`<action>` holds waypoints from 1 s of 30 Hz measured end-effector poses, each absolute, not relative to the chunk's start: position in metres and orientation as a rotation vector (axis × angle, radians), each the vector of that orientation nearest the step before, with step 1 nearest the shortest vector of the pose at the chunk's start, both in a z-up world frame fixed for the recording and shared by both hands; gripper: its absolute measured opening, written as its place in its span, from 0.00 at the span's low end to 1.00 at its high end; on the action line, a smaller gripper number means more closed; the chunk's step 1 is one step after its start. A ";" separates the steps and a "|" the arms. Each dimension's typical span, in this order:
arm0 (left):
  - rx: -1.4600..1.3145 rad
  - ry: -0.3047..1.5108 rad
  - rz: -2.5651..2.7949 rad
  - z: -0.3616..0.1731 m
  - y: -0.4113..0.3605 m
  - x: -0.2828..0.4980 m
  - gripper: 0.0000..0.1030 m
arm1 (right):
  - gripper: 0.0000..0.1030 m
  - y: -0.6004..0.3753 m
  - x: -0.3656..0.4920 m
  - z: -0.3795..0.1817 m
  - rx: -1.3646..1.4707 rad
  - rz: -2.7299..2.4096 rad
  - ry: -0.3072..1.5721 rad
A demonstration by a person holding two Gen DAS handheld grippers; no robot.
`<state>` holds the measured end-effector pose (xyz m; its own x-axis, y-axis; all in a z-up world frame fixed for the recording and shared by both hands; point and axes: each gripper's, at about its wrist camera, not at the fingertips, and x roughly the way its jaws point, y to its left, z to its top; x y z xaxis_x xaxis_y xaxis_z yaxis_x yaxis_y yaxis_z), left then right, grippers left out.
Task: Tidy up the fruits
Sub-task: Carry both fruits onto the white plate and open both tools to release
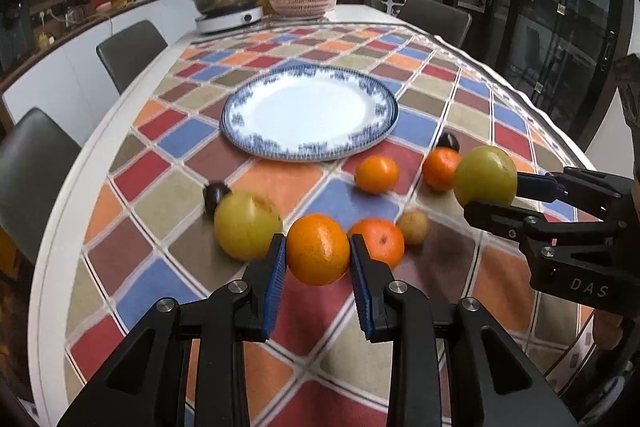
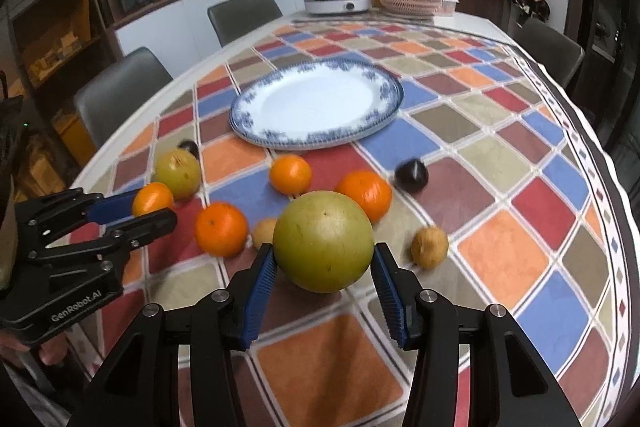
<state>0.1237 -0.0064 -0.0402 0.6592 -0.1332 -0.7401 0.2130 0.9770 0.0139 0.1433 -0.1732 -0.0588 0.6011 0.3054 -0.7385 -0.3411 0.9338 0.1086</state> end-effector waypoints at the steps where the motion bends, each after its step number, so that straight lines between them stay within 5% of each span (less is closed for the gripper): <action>1: 0.103 0.823 -0.199 -0.037 -0.006 0.127 0.30 | 0.48 -0.172 0.146 -0.054 -0.040 0.382 0.837; 30: 0.122 0.886 -0.317 -0.016 0.009 0.322 0.30 | 0.48 -0.131 0.332 -0.024 -0.141 0.450 0.895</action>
<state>0.3221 0.0085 -0.0159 0.5895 -0.2211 -0.7769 0.3212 0.9467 -0.0257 0.3319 -0.1313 -0.0239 0.5394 0.3197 -0.7790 -0.4352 0.8978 0.0671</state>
